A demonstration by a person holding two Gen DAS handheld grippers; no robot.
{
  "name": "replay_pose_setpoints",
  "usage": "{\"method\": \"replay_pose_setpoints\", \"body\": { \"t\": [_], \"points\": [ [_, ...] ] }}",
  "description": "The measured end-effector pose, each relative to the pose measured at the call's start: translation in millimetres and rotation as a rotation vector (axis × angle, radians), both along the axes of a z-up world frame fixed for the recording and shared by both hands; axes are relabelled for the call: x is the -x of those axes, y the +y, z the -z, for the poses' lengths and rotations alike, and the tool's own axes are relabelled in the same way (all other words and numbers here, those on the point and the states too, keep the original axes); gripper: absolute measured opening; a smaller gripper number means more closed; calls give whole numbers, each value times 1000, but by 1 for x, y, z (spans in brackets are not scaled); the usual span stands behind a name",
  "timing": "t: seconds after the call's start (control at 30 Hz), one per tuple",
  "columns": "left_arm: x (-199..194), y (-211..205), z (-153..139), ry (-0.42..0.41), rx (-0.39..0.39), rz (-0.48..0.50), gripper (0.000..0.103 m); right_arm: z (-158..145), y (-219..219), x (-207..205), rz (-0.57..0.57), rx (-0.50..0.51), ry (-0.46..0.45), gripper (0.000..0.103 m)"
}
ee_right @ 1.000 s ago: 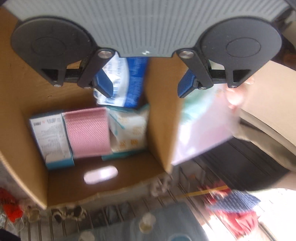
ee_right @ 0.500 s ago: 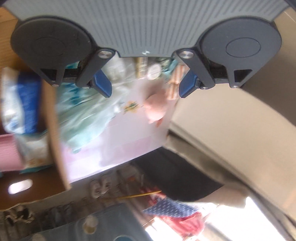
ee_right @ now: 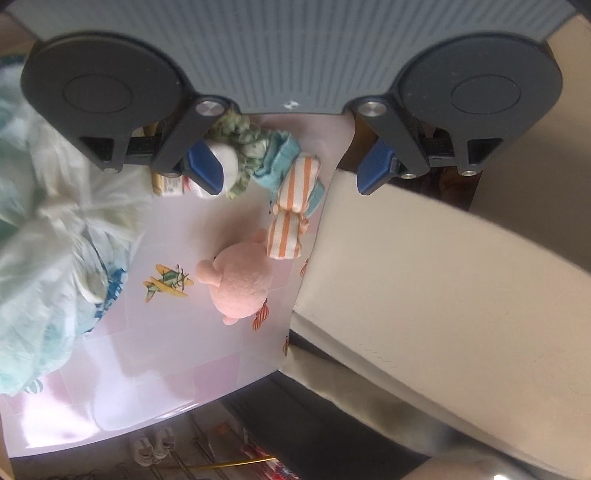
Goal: Organize soft objects
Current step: 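Move the right tool back to the pink plush pig, then grasp the pink plush pig with the right tool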
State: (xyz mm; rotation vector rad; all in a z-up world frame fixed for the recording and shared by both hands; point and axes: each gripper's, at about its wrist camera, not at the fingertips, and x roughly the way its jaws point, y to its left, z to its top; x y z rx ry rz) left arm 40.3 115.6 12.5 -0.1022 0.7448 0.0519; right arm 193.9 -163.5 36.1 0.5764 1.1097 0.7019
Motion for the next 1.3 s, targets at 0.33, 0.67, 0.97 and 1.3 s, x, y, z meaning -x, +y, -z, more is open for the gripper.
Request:
{"method": "replay_pose_setpoints", "body": {
  "t": [0.33, 0.67, 0.97, 1.3],
  "points": [
    [-129, -36, 25, 62, -179, 251, 68, 38, 44, -113, 96, 35, 167, 80],
    [-200, -47, 69, 213, -199, 311, 68, 109, 80, -182, 81, 84, 314, 82],
    [-216, -35, 74, 269, -136, 253, 67, 139, 93, -185, 32, -13, 391, 74],
    [-204, -53, 30, 153, -125, 244, 65, 86, 66, -165, 80, -21, 270, 68]
  ]
}}
